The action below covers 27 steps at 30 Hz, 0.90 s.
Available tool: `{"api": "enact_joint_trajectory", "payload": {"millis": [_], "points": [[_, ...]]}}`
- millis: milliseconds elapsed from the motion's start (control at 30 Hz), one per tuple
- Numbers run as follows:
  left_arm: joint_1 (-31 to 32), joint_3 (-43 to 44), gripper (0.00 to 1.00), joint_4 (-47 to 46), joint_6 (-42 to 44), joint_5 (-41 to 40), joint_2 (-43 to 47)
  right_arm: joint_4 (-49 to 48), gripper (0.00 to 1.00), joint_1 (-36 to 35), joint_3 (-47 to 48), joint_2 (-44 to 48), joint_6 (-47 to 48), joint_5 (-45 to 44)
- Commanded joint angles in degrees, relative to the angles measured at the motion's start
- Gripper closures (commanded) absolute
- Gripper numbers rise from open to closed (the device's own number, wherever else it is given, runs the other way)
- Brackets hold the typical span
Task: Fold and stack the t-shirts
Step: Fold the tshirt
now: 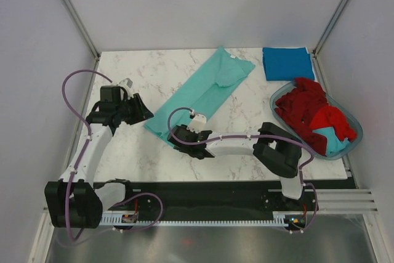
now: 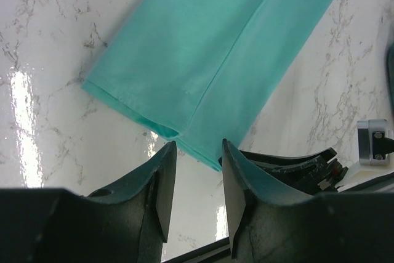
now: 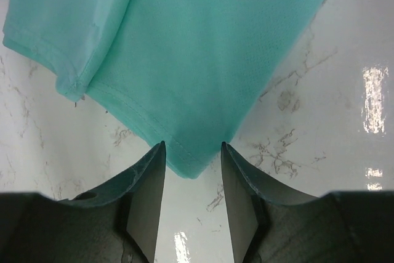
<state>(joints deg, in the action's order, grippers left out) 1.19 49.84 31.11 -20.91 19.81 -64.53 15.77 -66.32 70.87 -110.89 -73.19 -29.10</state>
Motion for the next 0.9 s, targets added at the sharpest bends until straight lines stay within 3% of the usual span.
{"api": "enact_joint_trajectory", "payload": {"millis": [0,200,300,333,433,600,867], "points": [[-0.31,0.08,0.57,-2.11,-0.36,1.72,0.2,1.37,0.51,-0.47,2.17,-1.25,-2.84,-3.33],[-0.49,0.43,0.57,-2.11,-0.45,2.33,-0.15,2.25,0.53,-0.65,2.17,-2.05,-2.22,-2.89],[-0.49,0.34,0.57,-2.11,-0.45,2.6,-0.07,2.33,0.62,-0.56,1.82,-2.14,-1.52,-2.19],[-0.49,0.34,0.57,-2.2,-0.45,2.69,-0.07,2.42,0.75,-0.56,1.81,-2.14,-1.08,-2.1],[-0.49,0.25,0.57,-2.2,-0.36,3.12,-0.33,4.96,1.0,-0.47,1.81,-1.35,-0.03,-2.1],[0.56,-0.71,0.57,-2.2,-0.09,5.59,0.72,11.11,1.0,-0.47,-1.95,3.74,4.71,-1.57],[4.07,-8.27,0.57,-2.46,-2.2,14.46,1.33,19.46,1.0,-1.18,-24.7,26.31,7.98,0.97]]}}
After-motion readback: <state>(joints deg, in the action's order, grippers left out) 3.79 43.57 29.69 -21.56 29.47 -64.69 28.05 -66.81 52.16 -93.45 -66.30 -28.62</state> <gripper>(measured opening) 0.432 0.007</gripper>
